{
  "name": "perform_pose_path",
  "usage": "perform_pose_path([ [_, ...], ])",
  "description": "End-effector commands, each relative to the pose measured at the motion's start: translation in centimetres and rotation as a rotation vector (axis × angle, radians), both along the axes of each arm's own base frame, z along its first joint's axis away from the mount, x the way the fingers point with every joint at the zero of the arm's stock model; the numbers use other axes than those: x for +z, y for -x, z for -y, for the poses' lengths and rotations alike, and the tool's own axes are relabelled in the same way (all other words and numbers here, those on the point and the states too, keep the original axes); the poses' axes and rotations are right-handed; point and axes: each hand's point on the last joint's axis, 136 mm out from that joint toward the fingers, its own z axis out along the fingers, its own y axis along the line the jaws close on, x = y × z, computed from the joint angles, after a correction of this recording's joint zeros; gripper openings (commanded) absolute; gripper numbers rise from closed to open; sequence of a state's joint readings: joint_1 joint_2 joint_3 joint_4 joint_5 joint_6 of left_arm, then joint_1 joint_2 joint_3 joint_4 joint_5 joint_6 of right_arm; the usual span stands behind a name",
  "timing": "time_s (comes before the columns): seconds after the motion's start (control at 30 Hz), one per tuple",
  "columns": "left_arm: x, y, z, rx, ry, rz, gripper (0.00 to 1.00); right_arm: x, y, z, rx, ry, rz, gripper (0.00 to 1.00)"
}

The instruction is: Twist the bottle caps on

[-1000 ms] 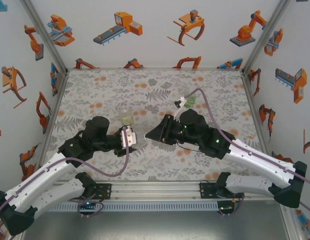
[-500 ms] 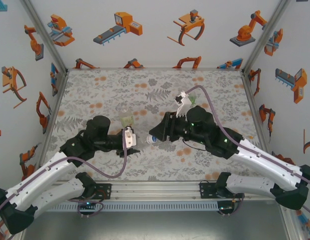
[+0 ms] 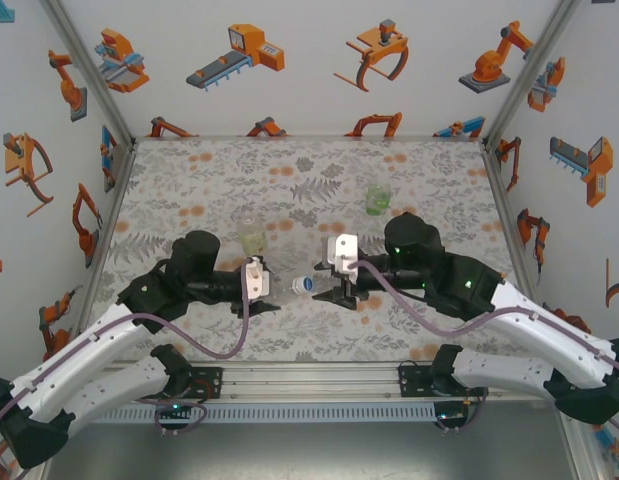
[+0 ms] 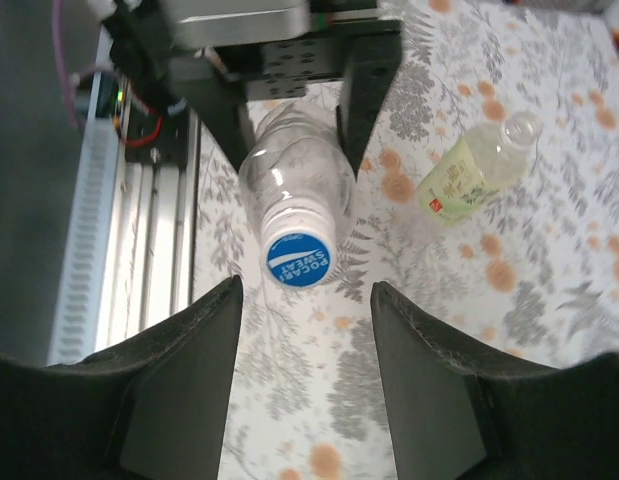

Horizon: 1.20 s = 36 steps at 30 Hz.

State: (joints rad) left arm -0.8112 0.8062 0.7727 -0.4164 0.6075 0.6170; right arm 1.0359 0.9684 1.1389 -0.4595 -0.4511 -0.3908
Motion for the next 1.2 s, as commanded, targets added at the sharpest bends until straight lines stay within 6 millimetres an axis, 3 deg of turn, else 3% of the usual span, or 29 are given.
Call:
perform_pose_path([
  [0.0,1.7,1.0,0.0,-0.052,0.032,0.016,0.00,0.5,1.8,0.2,0.174,0.021,0.186,0.51],
  [0.43,1.4,0.9,0.0,-0.046,0.022,0.012,0.00,0.3,1.8,-2.1,0.225,-0.019,0.153,0.39],
  [0.67,1.4,0.9,-0.1,-0.042,0.022,0.015,0.00,-0.4,1.5,-2.3,0.197,-0.018,0.112,0.25],
  [0.77,1.4,0.8,-0.1,-0.038,0.020,0.020,0.00,-0.4,0.5,-2.4,0.112,-0.022,0.042,0.17],
  [0.93,1.2,0.6,-0.1,-0.028,0.016,0.023,0.00,0.2,-3.5,-3.0,-0.217,-0.150,-0.293,0.01],
  [1.07,1.5,0.0,0.2,-0.011,0.034,0.040,0.00,-1.6,-8.1,-1.5,-0.628,-0.288,-0.741,0.00],
  [1.17,1.7,-0.4,0.5,-0.004,0.041,0.051,0.00,-2.7,-8.7,-1.4,-0.755,-0.346,-1.048,0.00],
])
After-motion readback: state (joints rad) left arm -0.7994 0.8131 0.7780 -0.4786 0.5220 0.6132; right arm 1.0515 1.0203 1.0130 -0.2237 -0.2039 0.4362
